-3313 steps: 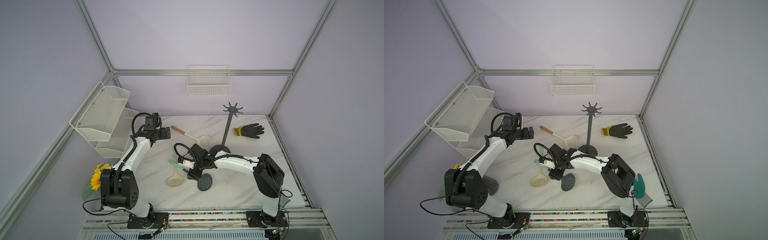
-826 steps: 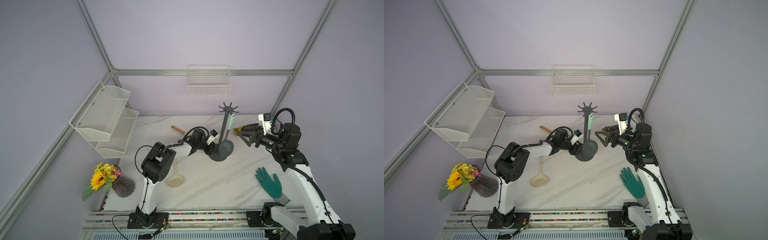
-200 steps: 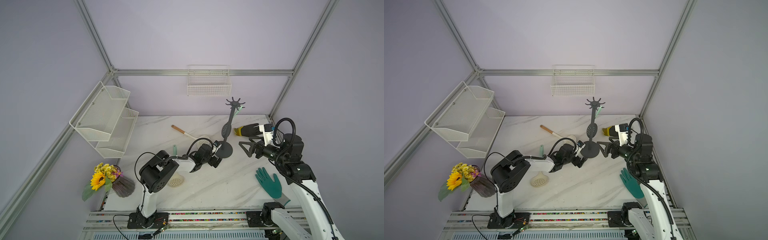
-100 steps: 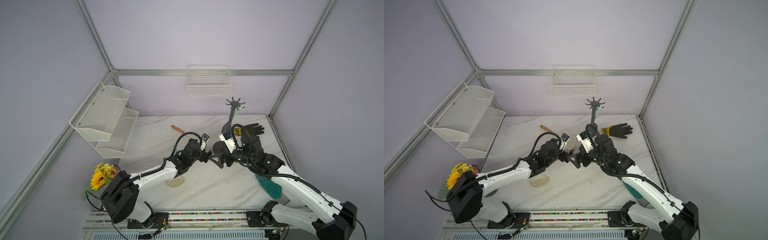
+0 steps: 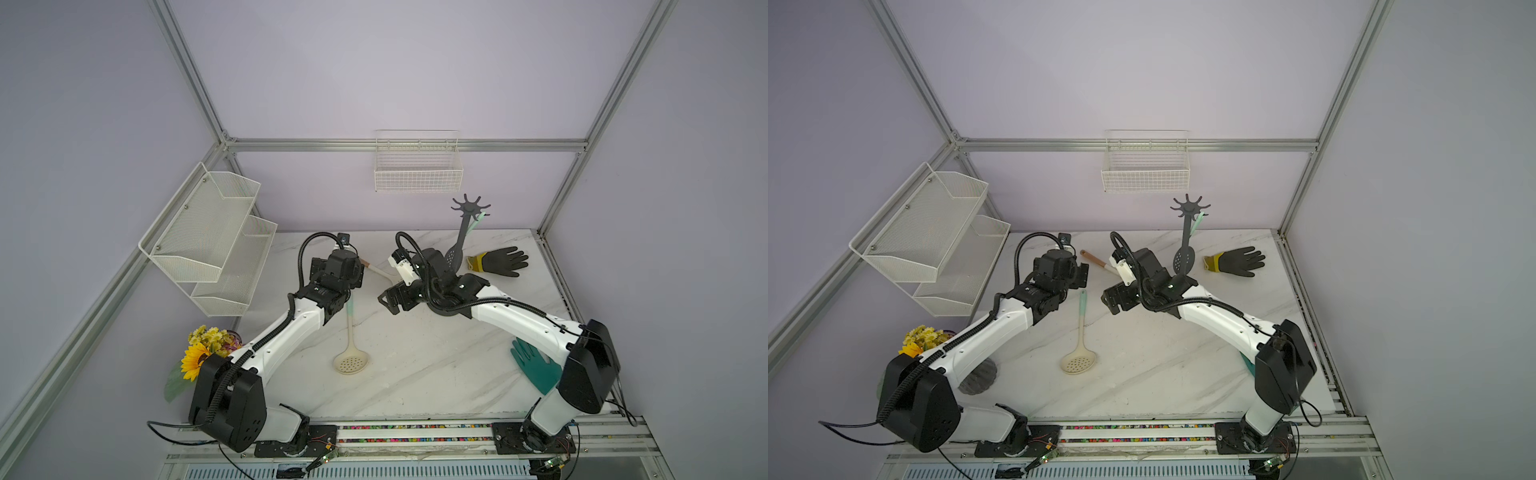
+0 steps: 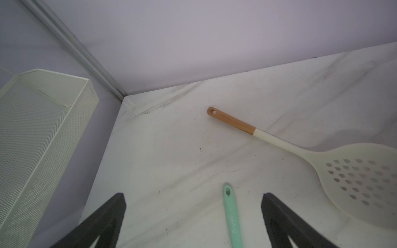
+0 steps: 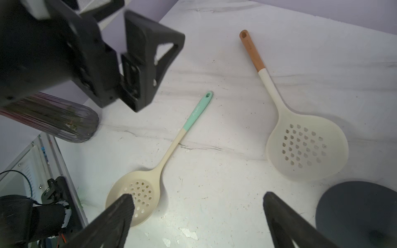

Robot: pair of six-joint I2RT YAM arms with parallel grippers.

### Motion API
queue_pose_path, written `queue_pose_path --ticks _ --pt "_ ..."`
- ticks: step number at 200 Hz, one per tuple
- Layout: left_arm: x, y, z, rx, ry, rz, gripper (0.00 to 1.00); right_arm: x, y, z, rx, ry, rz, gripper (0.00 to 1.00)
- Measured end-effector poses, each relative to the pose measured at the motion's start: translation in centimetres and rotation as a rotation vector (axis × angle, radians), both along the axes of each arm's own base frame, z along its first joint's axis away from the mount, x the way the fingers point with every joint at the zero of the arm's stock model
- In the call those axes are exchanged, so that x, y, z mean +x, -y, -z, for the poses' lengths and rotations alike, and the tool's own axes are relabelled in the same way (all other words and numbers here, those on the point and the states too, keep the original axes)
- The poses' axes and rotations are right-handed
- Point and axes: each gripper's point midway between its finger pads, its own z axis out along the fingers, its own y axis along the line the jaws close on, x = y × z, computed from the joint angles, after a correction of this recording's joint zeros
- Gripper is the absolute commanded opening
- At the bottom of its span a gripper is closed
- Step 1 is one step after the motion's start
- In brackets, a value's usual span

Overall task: Hang the skimmer on the kitchen utensil rack
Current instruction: Pick up the skimmer from the center of the board.

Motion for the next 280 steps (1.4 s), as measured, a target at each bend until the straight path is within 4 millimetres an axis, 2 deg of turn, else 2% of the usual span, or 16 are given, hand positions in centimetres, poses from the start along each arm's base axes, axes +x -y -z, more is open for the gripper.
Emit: queue_pose_path --ticks 23,52,76,93,118,133,149,173,218,249,280 --pt "0.7 -3.2 -2.0 -0.029 0.014 -0.081 1.0 0.0 -3.9 3.1 -0.054 -0.028 -0.032 0.97" --pt "1.2 -6.9 -3.5 -0.087 0.02 -0.146 1.0 -1.3 -6.4 8.2 -0.093 -0.132 -0.032 0.97" --pt "1.1 -9.1 -3.5 -0.125 -0.006 -0.17 1.0 0.3 -8.8 11.0 -0.114 -0.19 0.018 0.92" --pt "1.0 -9.3 -3.7 -0.143 -0.024 -0.154 1.0 1.2 -10.0 12.4 -0.124 -0.233 0.058 0.83" --pt "1.0 -8.1 -3.7 -0.185 -0.048 -0.091 1.0 2.3 -11.7 14.4 -0.124 -0.292 0.108 0.61" --pt "0.9 -7.6 -3.5 -0.204 -0.062 -0.063 1.0 2.0 -11.8 16.0 -0.139 -0.338 0.14 0.48" --pt "0.8 -7.1 -3.2 -0.221 -0.078 -0.039 1.0 1.5 -11.2 17.7 -0.185 -0.376 0.169 0.45" --pt "0.8 -6.7 -3.0 -0.238 -0.089 -0.017 1.0 1.4 -11.7 17.2 -0.191 -0.367 0.185 0.44" --pt "0.7 -6.2 -2.8 -0.255 -0.098 0.009 1.0 0.1 -11.8 17.4 -0.254 -0.344 0.195 0.46" --pt "0.7 -6.1 -2.6 -0.257 -0.102 0.01 1.0 0.1 -12.6 16.8 -0.248 -0.341 0.198 0.46" --pt "0.6 -6.4 -2.7 -0.258 -0.101 0.006 1.0 0.4 -13.1 17.9 -0.252 -0.354 0.209 0.46"
